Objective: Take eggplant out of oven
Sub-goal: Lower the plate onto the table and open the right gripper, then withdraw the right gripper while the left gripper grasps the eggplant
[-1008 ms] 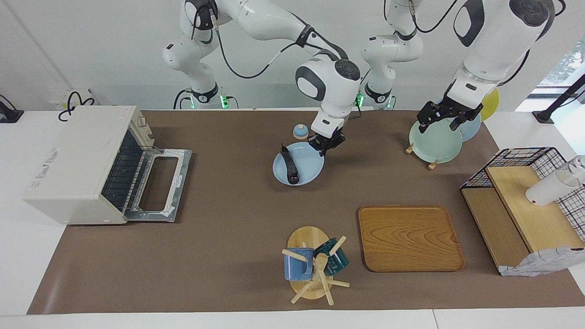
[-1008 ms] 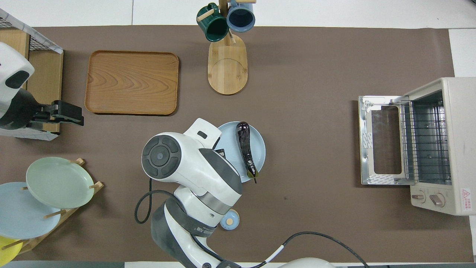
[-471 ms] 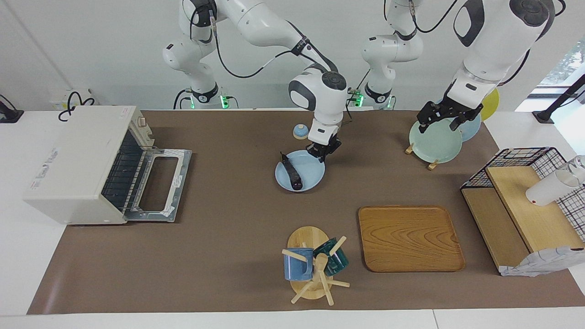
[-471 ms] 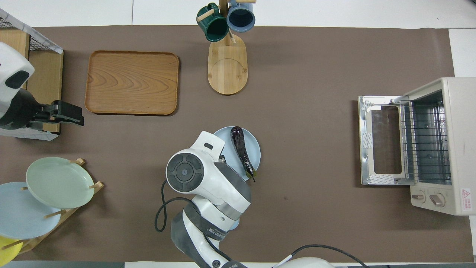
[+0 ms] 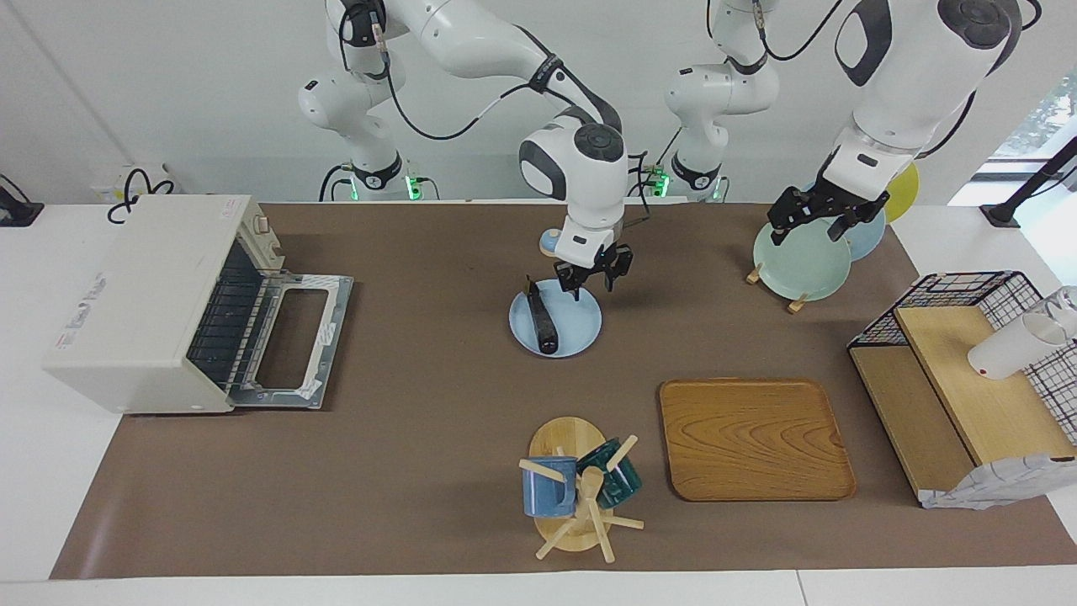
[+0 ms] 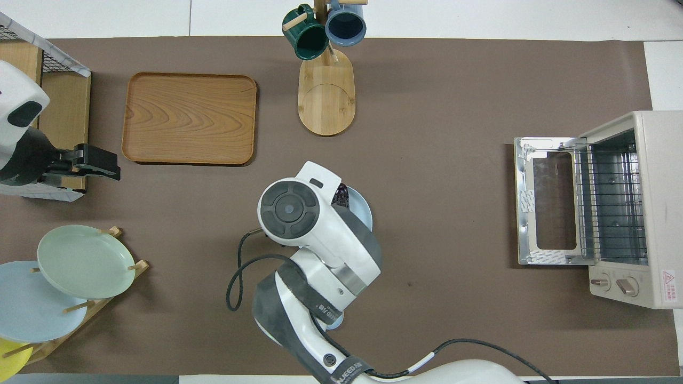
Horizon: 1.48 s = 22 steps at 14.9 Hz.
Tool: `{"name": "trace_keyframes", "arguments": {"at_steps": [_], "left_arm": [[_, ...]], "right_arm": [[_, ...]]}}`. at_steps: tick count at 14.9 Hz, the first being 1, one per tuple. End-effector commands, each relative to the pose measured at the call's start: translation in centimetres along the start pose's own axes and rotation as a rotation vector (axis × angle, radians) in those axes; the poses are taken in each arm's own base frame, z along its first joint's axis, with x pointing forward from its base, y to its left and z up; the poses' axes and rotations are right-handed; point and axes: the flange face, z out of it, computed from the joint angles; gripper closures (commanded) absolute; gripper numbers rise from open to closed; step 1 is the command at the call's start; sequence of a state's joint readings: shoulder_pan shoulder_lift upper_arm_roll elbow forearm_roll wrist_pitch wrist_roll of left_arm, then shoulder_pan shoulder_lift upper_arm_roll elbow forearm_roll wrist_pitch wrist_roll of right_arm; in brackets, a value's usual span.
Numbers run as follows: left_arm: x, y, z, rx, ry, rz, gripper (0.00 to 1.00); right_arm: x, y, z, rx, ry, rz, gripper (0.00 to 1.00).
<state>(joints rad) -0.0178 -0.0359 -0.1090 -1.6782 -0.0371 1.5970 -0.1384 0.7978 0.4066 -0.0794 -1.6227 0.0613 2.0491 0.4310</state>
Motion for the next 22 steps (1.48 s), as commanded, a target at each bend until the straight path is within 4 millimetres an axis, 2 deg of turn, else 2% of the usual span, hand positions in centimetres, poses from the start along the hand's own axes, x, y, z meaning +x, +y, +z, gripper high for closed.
{"name": "trace_keyframes", "arguments": {"at_steps": [1,2,3,6,8,10,12,14,16,20,22], "left_arm": [[0.1,-0.2,-0.2,0.018,0.003,-0.009,0.0],[0.1,-0.1,-0.3,0.018,0.005,-0.008,0.0],[0.1,-0.1,-0.2,0.018,0.003,-0.008,0.0],[0.0,0.6,-0.3,0.019,0.005,0.0,0.0],[-0.1,1.3,-0.3,0.019,0.012,0.014,0.0],[-0.1,2.8,-0.3,0.005,0.037,0.041,0.0],[-0.5,4.7,0.2,-0.011,0.046,0.067,0.0],[-1.1,6.1,1.2,-0.044,0.044,0.059,0.0],[-1.9,9.7,2.7,-0.049,0.05,0.039,0.0],[-3.4,16.0,6.9,-0.097,0.05,-0.004,0.0],[-4.0,19.9,9.4,-0.102,0.043,-0.013,0.0]], "right_arm": [[0.9,8.6,-3.5,-0.094,-0.05,-0.061,0.75],[0.9,12.5,-3.5,-0.115,-0.074,-0.058,0.94],[0.9,15.8,-3.2,-0.114,-0.095,-0.056,1.0],[0.1,25.3,-1.1,-0.129,-0.16,0.037,1.0],[-1.7,29.3,1.1,-0.237,-0.142,0.018,1.0],[-3.7,34.1,3.8,-0.279,-0.107,0.031,1.0],[-4.4,36.3,5.2,-0.27,-0.096,0.06,1.0],[-4.9,37.5,6.5,-0.263,-0.094,0.077,1.0],[-5.4,38.4,7.3,-0.26,-0.099,0.09,1.0],[-5.7,39.7,7.3,-0.28,-0.104,0.092,1.0],[-6.0,40.1,7.5,-0.282,-0.11,0.094,1.0]]}}
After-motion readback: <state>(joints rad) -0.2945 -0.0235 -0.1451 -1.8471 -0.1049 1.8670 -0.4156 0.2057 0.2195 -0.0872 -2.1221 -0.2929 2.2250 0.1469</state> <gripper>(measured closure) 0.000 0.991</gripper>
